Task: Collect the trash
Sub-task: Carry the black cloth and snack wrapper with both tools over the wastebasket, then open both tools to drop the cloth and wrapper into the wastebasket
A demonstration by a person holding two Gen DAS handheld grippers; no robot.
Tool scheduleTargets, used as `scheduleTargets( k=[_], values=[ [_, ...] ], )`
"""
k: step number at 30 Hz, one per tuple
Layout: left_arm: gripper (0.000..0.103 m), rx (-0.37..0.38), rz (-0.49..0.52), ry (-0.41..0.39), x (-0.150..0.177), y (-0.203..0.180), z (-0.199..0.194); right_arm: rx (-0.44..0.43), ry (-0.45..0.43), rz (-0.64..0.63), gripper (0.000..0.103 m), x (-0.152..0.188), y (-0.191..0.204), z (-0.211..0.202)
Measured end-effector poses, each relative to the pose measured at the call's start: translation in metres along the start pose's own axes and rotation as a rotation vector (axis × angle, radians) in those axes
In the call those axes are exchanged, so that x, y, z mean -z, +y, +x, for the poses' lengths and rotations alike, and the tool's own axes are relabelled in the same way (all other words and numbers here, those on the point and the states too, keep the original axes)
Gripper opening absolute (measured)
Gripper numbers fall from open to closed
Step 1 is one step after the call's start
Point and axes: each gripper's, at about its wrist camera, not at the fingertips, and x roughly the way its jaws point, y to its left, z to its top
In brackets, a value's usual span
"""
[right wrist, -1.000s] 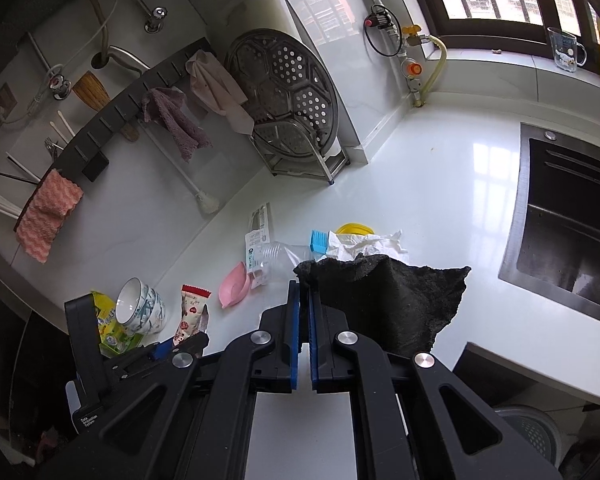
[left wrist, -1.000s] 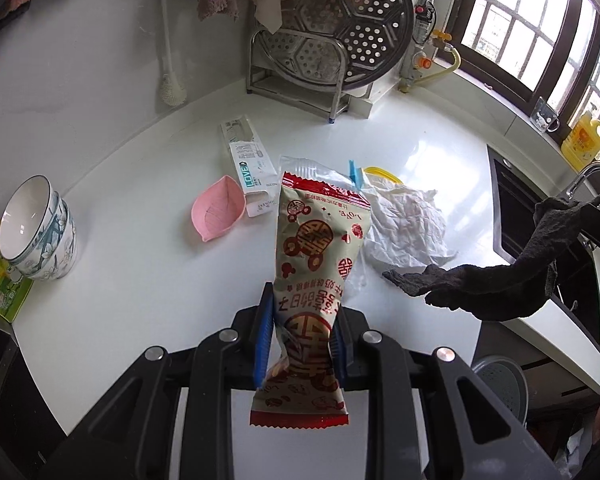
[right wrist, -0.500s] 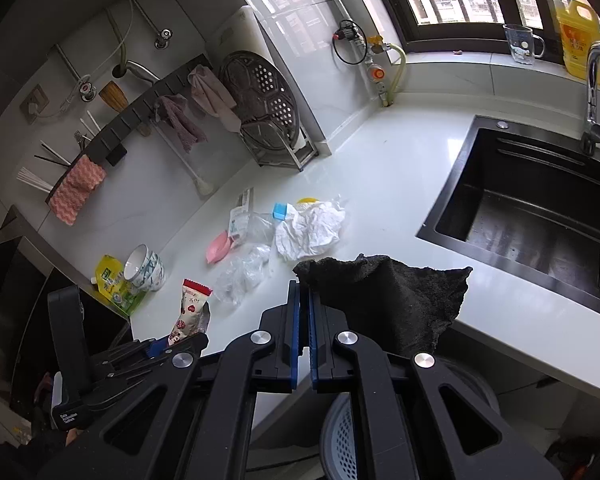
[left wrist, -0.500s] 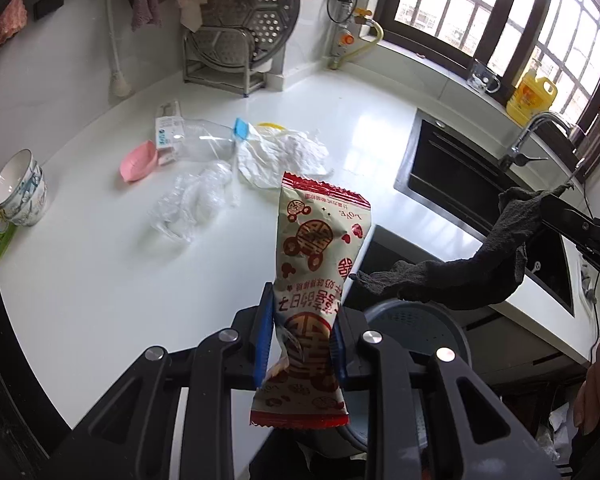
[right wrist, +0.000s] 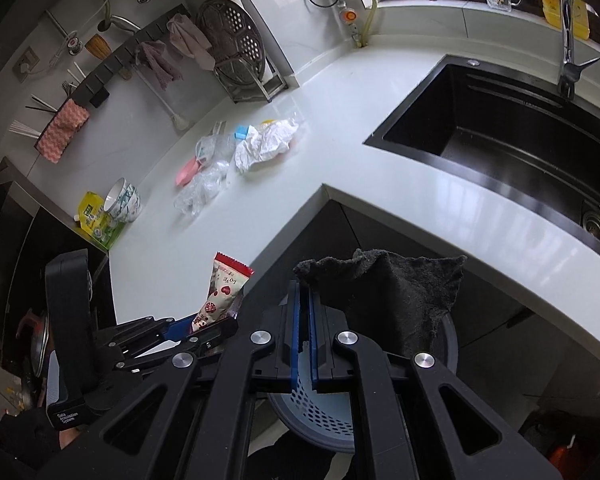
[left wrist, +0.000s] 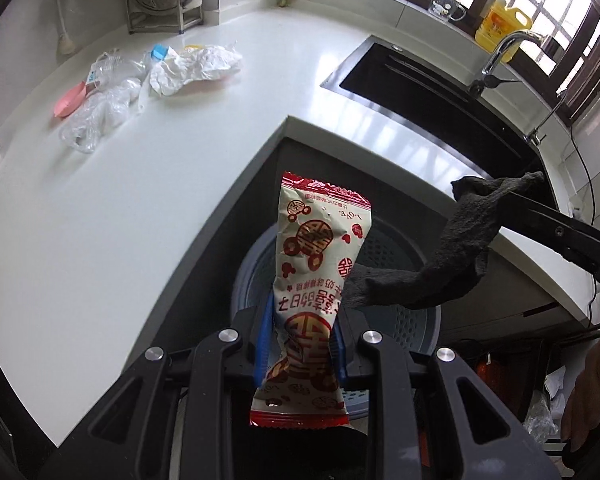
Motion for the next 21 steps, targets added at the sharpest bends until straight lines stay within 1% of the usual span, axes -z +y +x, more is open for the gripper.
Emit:
scheduleTargets(
  k=[4,9,16,17,19,20,21],
  values=[
    [0.025,-0.006,0.000,0.049,0.013,-0.008,0.019,-0.010,0.066,0.002,0.004,0.016,-0.015,0.025],
    [0.025,-0.027,-0.005,0.069,0.023,-0.015,0.030,0.002,0.138,0.007,0.004,0.028,-0.031,0.050],
    [0.026,-0.042,-0.016,0.080,0.029,-0.021,0.035,0.004,0.180,0.004,0.004,0.034,-0.039,0.063],
    [0.028,-0.044,-0.017,0.081,0.029,-0.021,0.035,0.005,0.184,0.004,0.005,0.034,-0.039,0.064],
    [0.041,-0.051,-0.021,0.078,0.028,-0.019,0.033,0.003,0.185,0.010,0.007,0.033,-0.041,0.062],
    [0.053,-0.054,-0.023,0.072,0.028,-0.019,0.031,-0.005,0.181,0.014,0.015,0.032,-0.042,0.059],
    [0.058,-0.057,-0.026,0.064,0.028,-0.019,0.028,-0.005,0.169,0.014,0.020,0.031,-0.041,0.057]
  ],
)
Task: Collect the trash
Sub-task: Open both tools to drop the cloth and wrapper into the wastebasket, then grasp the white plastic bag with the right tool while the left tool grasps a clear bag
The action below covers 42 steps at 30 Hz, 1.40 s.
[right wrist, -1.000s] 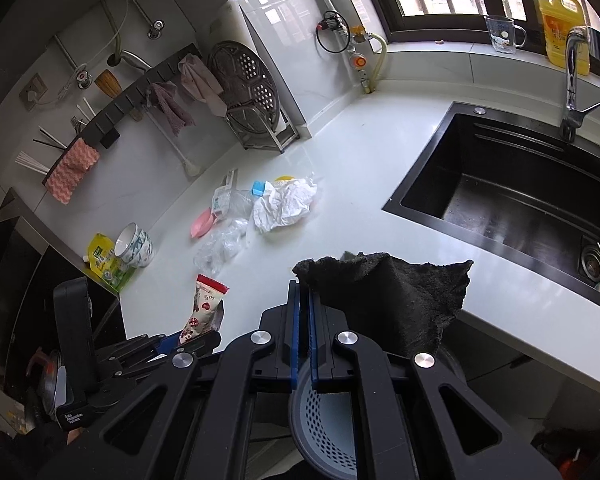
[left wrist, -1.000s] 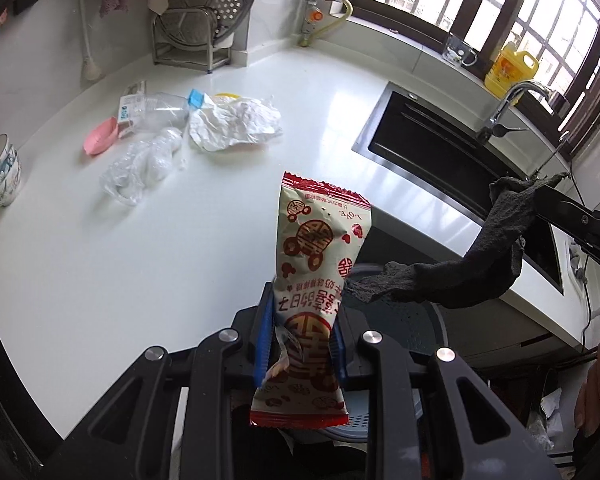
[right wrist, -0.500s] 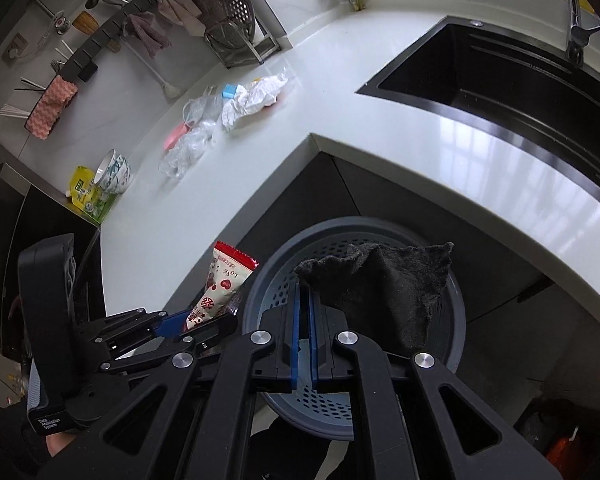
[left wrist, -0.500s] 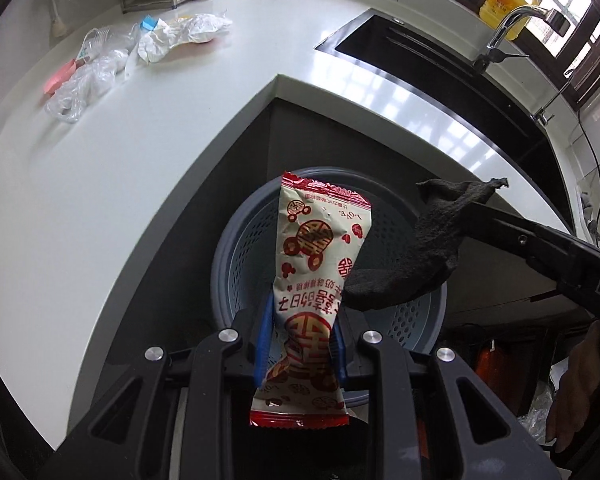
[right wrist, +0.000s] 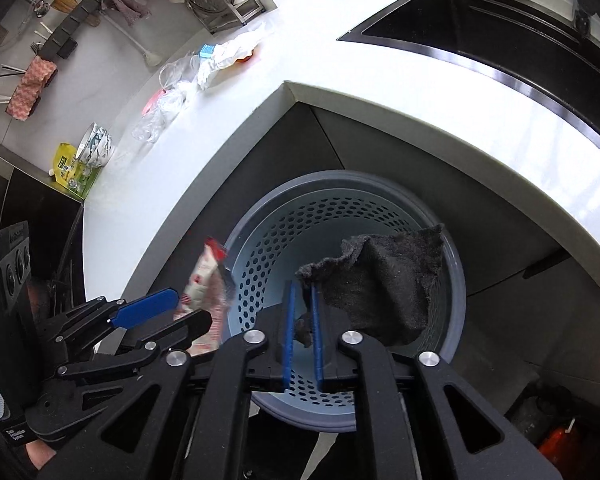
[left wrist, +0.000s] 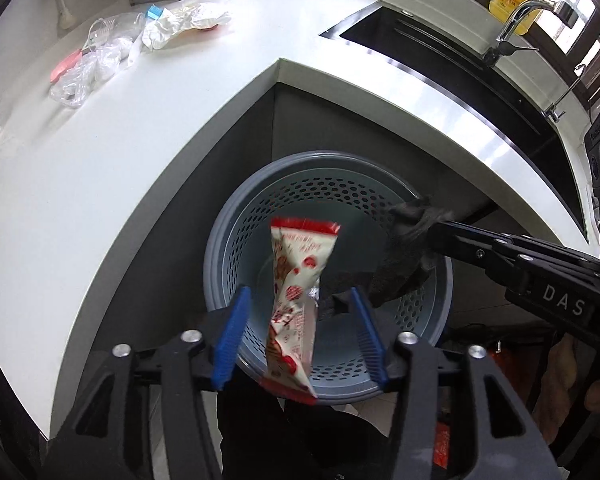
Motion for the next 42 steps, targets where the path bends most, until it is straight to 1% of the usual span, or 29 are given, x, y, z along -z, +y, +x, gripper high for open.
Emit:
scheduleTargets(
  k=[1,2,6,9,12,17,22,26,33,37,42],
  values=[
    [0.059,-0.003,0.000,-0.006,0.000,0.000,-0.003,0.004,-0.012,-0.002,0.029,0.000,0.000,-0.004],
    [0.060,-0.006,0.001,-0.008,0.000,0.000,-0.005,0.004,-0.019,-0.003,0.032,0.000,-0.001,-0.008],
    [0.062,-0.019,-0.001,-0.011,-0.002,0.000,-0.010,0.003,-0.028,0.006,0.032,0.000,-0.004,-0.018],
    [0.064,-0.028,0.001,-0.017,-0.003,0.001,-0.016,0.006,-0.028,0.021,0.035,0.003,-0.007,-0.023],
    [0.066,-0.031,0.000,-0.031,-0.004,0.002,-0.022,0.006,-0.021,0.039,0.036,0.008,-0.009,-0.024],
    [0.066,-0.045,-0.002,-0.062,-0.009,0.007,-0.036,0.012,-0.011,0.043,0.036,0.015,-0.008,-0.026],
    [0.066,-0.061,-0.015,-0.097,-0.013,0.017,-0.055,0.014,-0.012,0.042,0.036,0.011,-0.002,-0.025],
    [0.066,-0.077,-0.027,-0.121,-0.019,0.029,-0.067,0.012,-0.023,0.027,0.038,-0.001,0.008,-0.025],
    [0.071,-0.095,-0.053,-0.175,-0.040,0.058,-0.088,-0.001,-0.058,-0.002,0.044,-0.028,0.037,-0.026],
    [0.073,-0.105,-0.066,-0.201,-0.056,0.080,-0.096,-0.004,-0.074,-0.014,0.044,-0.047,0.054,-0.021],
    [0.075,-0.121,-0.093,-0.225,-0.075,0.114,-0.100,-0.001,-0.094,-0.040,0.048,-0.072,0.078,-0.010]
  ],
)
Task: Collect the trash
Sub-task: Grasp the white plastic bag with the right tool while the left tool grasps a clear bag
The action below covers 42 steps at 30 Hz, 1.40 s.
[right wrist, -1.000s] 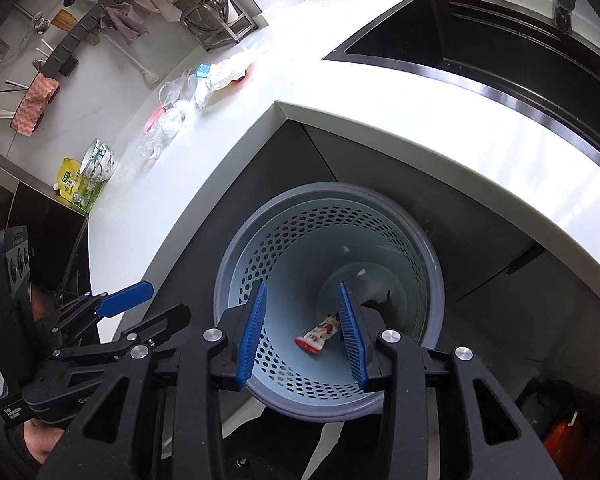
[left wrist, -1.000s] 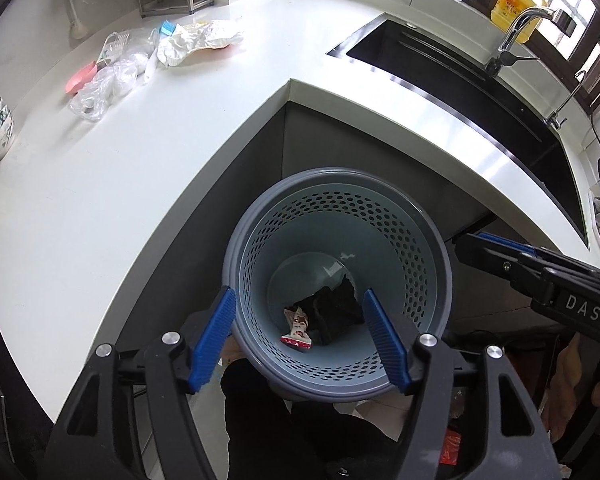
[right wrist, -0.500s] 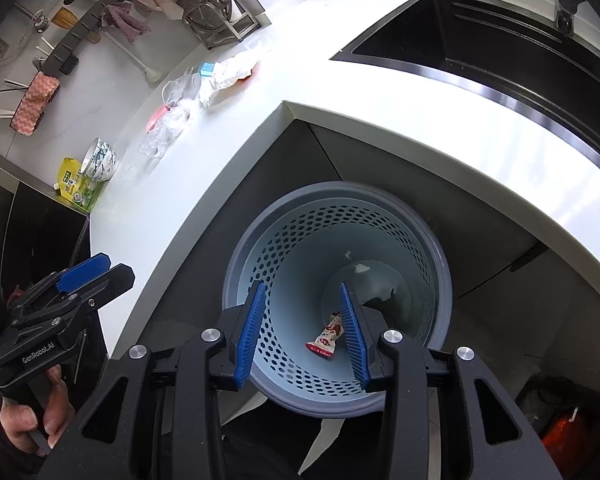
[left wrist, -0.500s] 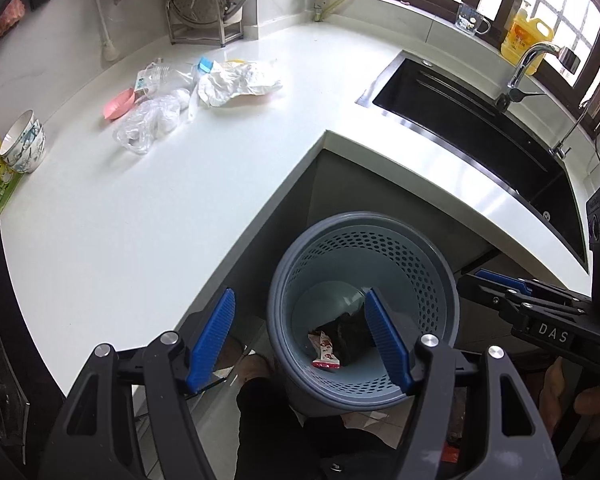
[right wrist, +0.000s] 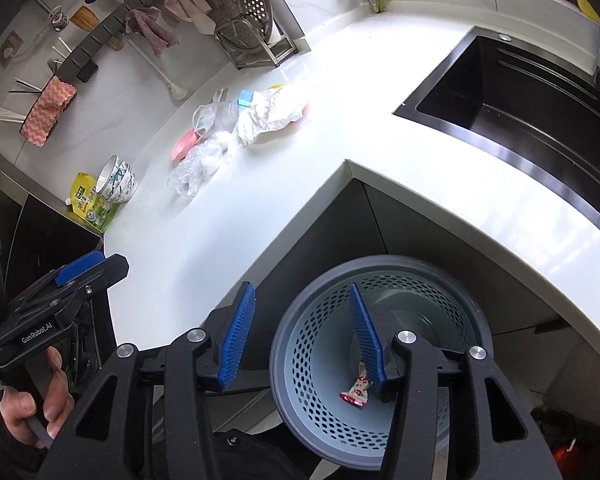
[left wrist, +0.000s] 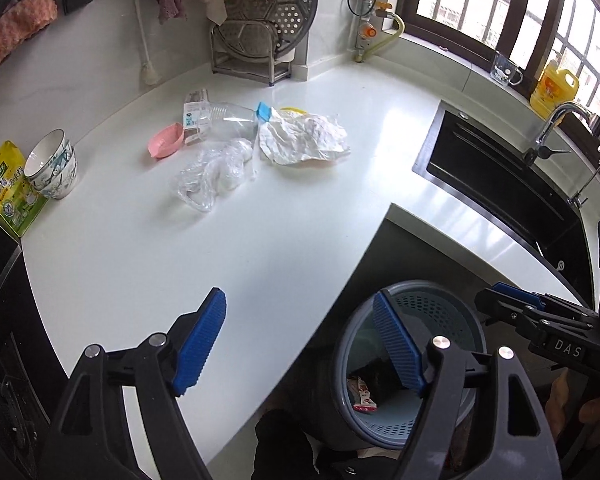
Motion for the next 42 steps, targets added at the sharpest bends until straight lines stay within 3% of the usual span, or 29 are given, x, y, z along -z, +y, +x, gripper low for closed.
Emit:
scheduleTargets(
  k=[20,31,42],
  values=[
    [0.081,-0.058,-0.049,0.043,-0.078,0.118,0.095,0.063,-0.003,0.098,0.054,-0.114,0.031,0.105],
    [0.083,-0.008,0.014,0.056,-0.117,0.130,0.151,0.134,-0.021,0.131,0.057,-0.167,0.035,0.146],
    [0.083,0.025,0.039,0.081,-0.130,0.138,0.191,0.228,0.044,0.103,0.057,-0.194,0.044,0.201]
  ],
)
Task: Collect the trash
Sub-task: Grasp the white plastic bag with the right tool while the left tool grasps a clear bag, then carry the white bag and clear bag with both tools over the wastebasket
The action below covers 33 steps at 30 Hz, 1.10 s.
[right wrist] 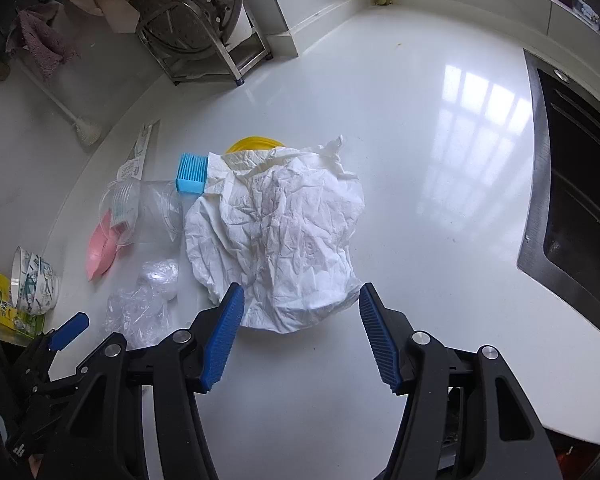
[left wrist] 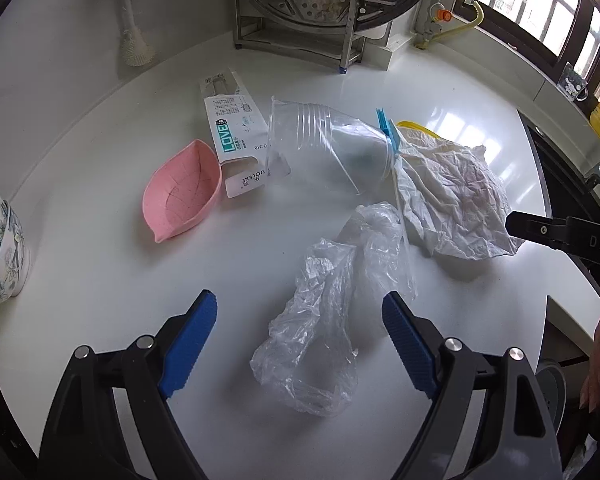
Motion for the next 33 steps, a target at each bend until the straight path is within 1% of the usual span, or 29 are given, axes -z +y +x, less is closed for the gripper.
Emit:
scheduleTargets(
  k=[2,6,7,8,9,10,11,12,13,14,15,16,18,19,21,23,27,33],
  values=[
    [0.083,0.005,0.001,0.004,0.000,0.000,0.004,0.025,0.012,-0.008,0.057,-0.002,0.002,0.008],
    [0.083,0.030,-0.004,0.006,-0.001,0.000,0.012,0.041,0.020,-0.014,0.057,-0.002,0.004,0.014],
    [0.083,0.032,-0.007,0.005,-0.002,0.000,0.014,0.046,0.014,-0.021,0.051,-0.001,0.005,0.014],
    [0.082,0.036,-0.010,0.005,-0.002,0.001,0.015,0.052,0.013,-0.031,0.038,0.000,0.006,0.013],
    [0.078,0.038,-0.013,0.006,-0.002,0.000,0.016,0.055,0.014,-0.038,0.032,0.000,0.006,0.013],
    [0.074,0.037,-0.014,0.009,-0.003,0.000,0.017,0.054,0.014,-0.040,0.023,0.001,0.006,0.012],
    [0.067,0.037,-0.014,0.015,-0.004,0.000,0.019,0.049,0.011,-0.040,0.017,0.002,0.005,0.010],
    [0.061,0.037,-0.015,0.021,-0.004,-0.001,0.020,0.047,0.005,-0.041,0.014,0.004,0.005,0.008],
    [0.058,0.039,-0.015,0.026,-0.004,-0.001,0.021,0.048,-0.004,-0.044,0.010,0.005,0.005,0.005],
    [0.052,0.042,-0.015,0.030,-0.004,-0.002,0.022,0.045,-0.013,-0.047,0.007,0.006,0.005,0.001],
    [0.047,0.044,-0.013,0.034,-0.004,-0.002,0.023,0.040,-0.022,-0.050,0.007,0.007,0.005,-0.002],
    [0.044,0.046,-0.012,0.039,-0.004,-0.003,0.024,0.036,-0.029,-0.052,0.006,0.007,0.005,-0.005],
    [0.031,0.051,-0.014,0.050,-0.003,-0.003,0.025,0.024,-0.039,-0.052,0.006,0.008,0.006,-0.010],
    [0.029,0.056,-0.018,0.054,-0.003,-0.003,0.026,0.015,-0.043,-0.051,0.006,0.009,0.005,-0.013],
    [0.022,0.067,-0.023,0.055,-0.002,-0.002,0.024,0.006,-0.053,-0.048,0.006,0.010,0.005,-0.018],
    [0.017,0.074,-0.026,0.053,-0.001,-0.003,0.021,-0.002,-0.059,-0.046,0.006,0.012,0.004,-0.022],
    [0.014,0.095,-0.028,0.042,0.001,-0.003,0.012,-0.011,-0.072,-0.032,0.005,0.018,0.001,-0.031],
    [0.013,0.105,-0.021,0.022,0.006,-0.003,-0.007,-0.014,-0.097,-0.024,0.005,0.031,-0.004,-0.053]
  ],
)
